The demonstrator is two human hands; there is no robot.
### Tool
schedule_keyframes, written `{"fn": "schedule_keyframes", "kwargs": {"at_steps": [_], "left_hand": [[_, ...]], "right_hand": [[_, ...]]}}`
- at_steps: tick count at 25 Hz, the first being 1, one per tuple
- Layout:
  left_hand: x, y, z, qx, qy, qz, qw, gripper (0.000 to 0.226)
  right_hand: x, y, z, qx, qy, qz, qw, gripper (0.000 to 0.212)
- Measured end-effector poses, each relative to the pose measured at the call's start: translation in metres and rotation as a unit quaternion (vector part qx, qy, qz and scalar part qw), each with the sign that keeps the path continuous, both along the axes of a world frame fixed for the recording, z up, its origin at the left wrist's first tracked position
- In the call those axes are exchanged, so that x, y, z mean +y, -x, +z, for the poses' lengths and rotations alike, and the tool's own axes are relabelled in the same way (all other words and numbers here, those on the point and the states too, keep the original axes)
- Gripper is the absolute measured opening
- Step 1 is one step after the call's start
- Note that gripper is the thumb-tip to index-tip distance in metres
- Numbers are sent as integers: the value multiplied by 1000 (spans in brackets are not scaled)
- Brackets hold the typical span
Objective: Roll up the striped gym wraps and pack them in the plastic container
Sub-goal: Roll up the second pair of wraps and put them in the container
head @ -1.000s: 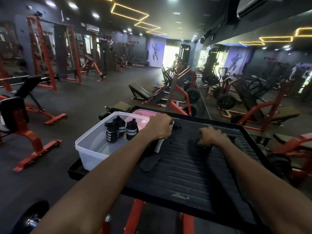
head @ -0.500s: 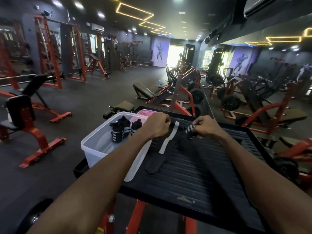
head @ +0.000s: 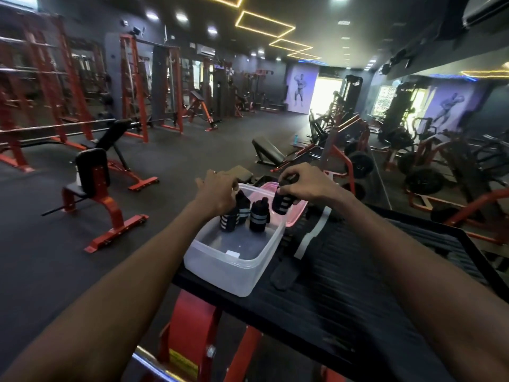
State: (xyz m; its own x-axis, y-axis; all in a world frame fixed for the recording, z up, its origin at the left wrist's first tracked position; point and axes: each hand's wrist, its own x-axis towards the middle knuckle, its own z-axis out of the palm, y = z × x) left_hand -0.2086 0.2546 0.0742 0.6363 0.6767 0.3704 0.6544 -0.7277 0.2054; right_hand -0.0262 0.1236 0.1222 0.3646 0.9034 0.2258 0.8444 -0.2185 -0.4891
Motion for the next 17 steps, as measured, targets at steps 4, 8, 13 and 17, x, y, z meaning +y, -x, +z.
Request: {"fn": "schedule_keyframes", "kwargs": {"at_steps": [4, 8, 13, 17], "left_hand": [[21, 15, -16, 40, 43, 8, 998, 25], [21, 15, -23, 46, 22, -2, 999, 23], [21, 10, -32, 88, -26, -58, 994, 18], [16, 9, -32, 88, -54, -81, 991, 15]], "right_hand": [[26, 17, -6, -9, 9, 44, 999, 16], [47, 35, -31, -84, 102, 79, 988, 26], [60, 51, -58, -177, 144, 101, 968, 9], [67, 49, -76, -179, 108, 84, 974, 20]]}}
